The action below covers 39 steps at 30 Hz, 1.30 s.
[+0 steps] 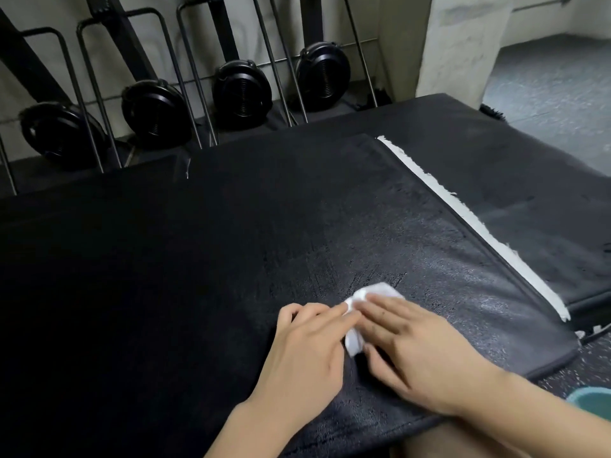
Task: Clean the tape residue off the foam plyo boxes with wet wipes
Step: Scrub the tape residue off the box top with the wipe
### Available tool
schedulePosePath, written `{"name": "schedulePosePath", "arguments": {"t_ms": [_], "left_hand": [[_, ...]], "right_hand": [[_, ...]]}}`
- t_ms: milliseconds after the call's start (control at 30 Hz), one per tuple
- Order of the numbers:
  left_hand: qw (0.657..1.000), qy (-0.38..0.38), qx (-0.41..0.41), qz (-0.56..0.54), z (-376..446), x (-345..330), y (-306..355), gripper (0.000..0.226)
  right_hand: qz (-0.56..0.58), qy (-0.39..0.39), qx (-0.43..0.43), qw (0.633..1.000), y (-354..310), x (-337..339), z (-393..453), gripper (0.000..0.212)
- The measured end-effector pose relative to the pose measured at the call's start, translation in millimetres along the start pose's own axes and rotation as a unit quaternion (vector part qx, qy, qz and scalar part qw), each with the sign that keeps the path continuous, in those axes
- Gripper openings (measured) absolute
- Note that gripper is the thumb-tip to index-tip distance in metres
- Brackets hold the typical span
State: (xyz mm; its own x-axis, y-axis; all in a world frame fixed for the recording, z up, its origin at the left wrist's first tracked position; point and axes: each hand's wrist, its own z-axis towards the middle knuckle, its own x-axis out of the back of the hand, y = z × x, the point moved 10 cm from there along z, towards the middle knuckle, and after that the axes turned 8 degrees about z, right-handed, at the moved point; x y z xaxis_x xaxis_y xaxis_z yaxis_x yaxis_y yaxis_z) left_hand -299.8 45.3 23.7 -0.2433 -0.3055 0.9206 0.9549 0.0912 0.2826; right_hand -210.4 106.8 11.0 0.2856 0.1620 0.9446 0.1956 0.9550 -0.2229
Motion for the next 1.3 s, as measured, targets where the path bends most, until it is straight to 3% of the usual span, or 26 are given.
{"name": "schedulePosePath", "arguments": {"t_ms": [100,300,500,633,867,1000,1300], "left_hand": [[1.000,-0.012,-0.017,0.024,14.7,-1.0,16.5,0.051],[1.000,0.003,-0.020,-0.012,2.2,0.6,33.4,0.044],[0.994,-0.099,0.006,0.052,34.9,-16.7,32.1,0.048],[0.991,-0.120,0.037,0.047,67.3,-20.4,24.3,0.061],[0.993,-0.102,0.018,0.049,-1.6,-13.9,50.4,0.054],[0.994,-0.102,0.012,0.047,-29.5,-20.2,52.7,0.053],[0.984,-0.134,0.067,0.096,62.3,-22.2,-5.2,0.045]], "right_hand": [[0.005,0.006,-0.034,0.999,19.3,3.8,9.0,0.044],[0.047,-0.034,-0.005,0.998,-15.4,2.0,-24.9,0.051],[0.028,0.011,-0.056,0.998,20.2,8.0,-2.5,0.048],[0.037,0.037,-0.111,0.992,51.5,7.9,26.7,0.052],[0.069,-0.022,-0.071,0.995,-18.1,4.8,-29.4,0.049],[0.025,-0.001,-0.087,0.996,-31.1,2.2,-52.3,0.053],[0.024,0.029,-0.093,0.995,34.3,-10.4,43.7,0.055]]}}
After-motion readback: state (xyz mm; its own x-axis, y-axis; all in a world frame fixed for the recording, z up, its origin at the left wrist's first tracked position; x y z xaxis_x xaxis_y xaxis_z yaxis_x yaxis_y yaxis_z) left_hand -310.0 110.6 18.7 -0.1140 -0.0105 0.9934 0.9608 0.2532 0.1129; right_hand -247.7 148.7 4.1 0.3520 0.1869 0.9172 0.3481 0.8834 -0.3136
